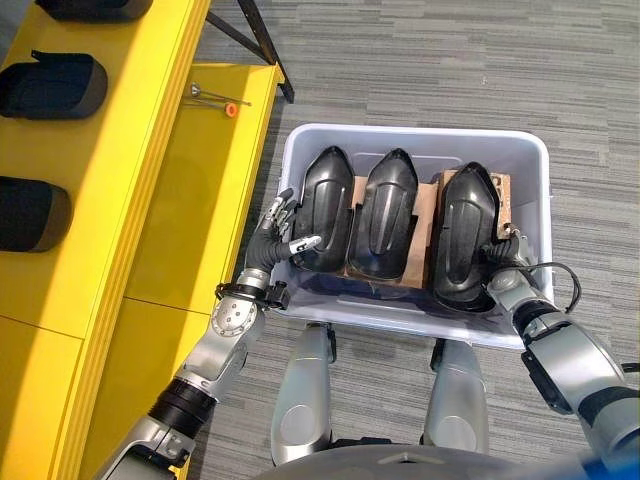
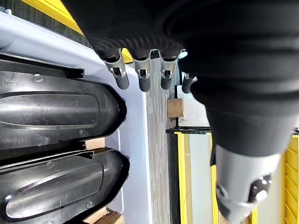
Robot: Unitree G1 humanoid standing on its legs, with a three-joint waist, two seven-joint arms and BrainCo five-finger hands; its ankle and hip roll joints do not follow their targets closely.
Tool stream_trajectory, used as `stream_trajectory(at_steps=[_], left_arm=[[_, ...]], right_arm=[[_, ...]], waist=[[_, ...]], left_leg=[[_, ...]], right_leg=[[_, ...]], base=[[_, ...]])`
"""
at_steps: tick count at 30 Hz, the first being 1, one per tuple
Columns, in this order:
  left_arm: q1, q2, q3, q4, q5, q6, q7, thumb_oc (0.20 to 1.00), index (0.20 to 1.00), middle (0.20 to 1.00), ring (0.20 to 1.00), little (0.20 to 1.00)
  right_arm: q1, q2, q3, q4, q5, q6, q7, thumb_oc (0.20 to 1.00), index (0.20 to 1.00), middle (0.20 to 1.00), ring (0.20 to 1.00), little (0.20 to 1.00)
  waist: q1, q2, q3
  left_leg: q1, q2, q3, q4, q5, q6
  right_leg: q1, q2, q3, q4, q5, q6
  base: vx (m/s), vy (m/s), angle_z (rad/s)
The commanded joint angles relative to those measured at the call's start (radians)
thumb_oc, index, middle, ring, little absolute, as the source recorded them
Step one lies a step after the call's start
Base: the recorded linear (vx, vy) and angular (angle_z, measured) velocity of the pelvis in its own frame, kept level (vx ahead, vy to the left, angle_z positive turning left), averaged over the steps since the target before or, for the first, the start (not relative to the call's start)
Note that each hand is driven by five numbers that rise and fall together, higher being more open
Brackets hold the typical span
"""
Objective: Move parts from the plastic box to the shelf.
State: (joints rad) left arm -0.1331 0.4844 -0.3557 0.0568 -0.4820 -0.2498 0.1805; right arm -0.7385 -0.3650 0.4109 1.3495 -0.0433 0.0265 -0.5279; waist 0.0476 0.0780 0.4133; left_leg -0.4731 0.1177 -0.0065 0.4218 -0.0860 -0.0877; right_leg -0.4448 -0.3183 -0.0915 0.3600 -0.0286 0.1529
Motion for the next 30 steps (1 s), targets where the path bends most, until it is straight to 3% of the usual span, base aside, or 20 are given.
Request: stream_trajectory(at_steps=[1,11,12,13,20,27,30], left_arm=[[-0.019,0.035,0.015,-0.112,0.001,-0.043,0.009,1.0,1.0,1.0,1.0,1.0],[-0.011,0.031,0.05,-0.104,0.017,-0.053,0.048,1.0,1.0,1.0,1.0,1.0],[-0.009,0.029,0.055,-0.102,0.019,-0.053,0.054,1.0,1.0,1.0,1.0,1.0],[0.002,0.025,0.079,-0.101,0.028,-0.057,0.071,1.0,1.0,1.0,1.0,1.0],[0.022,0.016,0.115,-0.099,0.044,-0.06,0.077,1.0,1.0,1.0,1.0,1.0],[0.045,0.01,0.133,-0.099,0.052,-0.061,0.069,1.0,1.0,1.0,1.0,1.0],[0.077,0.005,0.159,-0.109,0.063,-0.061,0.058,1.0,1.0,1.0,1.0,1.0]], right_arm=[[0.079,0.156,0.045,-0.017,-0.028,0.018,0.114,0.2,0.2,0.2,0.2,0.2],[0.08,0.081,-0.026,-0.195,0.057,-0.042,0.007,0.2,0.2,0.2,0.2,0.2],[0.083,0.068,-0.039,-0.235,0.064,-0.05,-0.011,0.2,0.2,0.2,0.2,0.2],[0.124,0.025,-0.069,-0.416,0.052,-0.063,-0.044,0.2,0.2,0.2,0.2,0.2],[0.24,-0.05,-0.175,-0.743,-0.013,-0.088,-0.097,0.2,0.2,0.2,0.2,0.2],[0.338,-0.073,-0.249,-0.97,-0.074,-0.116,-0.099,0.2,0.2,0.2,0.2,0.2],[0.425,-0.09,-0.297,-1.189,-0.122,-0.162,-0.07,0.2,0.2,0.2,0.2,0.2]], waist=[[0.034,-0.001,0.064],[0.001,-0.028,0.064],[-0.003,-0.031,0.063],[-0.017,-0.042,0.062],[-0.042,-0.062,0.049],[-0.056,-0.076,0.029],[-0.064,-0.089,0.003]], left_leg=[[-0.021,0.02,0.045,0.081,-0.075,0.014],[-0.016,0.031,0.049,0.082,-0.076,0.012],[-0.014,0.032,0.049,0.081,-0.076,0.011],[-0.009,0.038,0.05,0.078,-0.076,0.01],[0.009,0.048,0.048,0.06,-0.071,0.005],[0.031,0.059,0.046,0.037,-0.062,0.001],[0.057,0.07,0.041,0.01,-0.046,-0.007]], right_leg=[[0.086,-0.018,0.008,0.005,-0.023,0.011],[0.078,-0.005,0.026,0.009,-0.023,0.009],[0.078,-0.004,0.027,0.009,-0.023,0.009],[0.079,0.001,0.032,0.008,-0.023,0.008],[0.093,0.008,0.03,-0.004,-0.023,0.009],[0.112,0.014,0.027,-0.018,-0.024,0.009],[0.134,0.022,0.022,-0.032,-0.027,0.007]], base=[[0.0,0.0,0.0],[0.0,0.0,0.0],[0.0,0.0,0.0],[0.0,0.0,0.0],[0.0,-0.02,-0.06],[0.0,-0.025,-0.07],[0.01,-0.051,-0.01]])
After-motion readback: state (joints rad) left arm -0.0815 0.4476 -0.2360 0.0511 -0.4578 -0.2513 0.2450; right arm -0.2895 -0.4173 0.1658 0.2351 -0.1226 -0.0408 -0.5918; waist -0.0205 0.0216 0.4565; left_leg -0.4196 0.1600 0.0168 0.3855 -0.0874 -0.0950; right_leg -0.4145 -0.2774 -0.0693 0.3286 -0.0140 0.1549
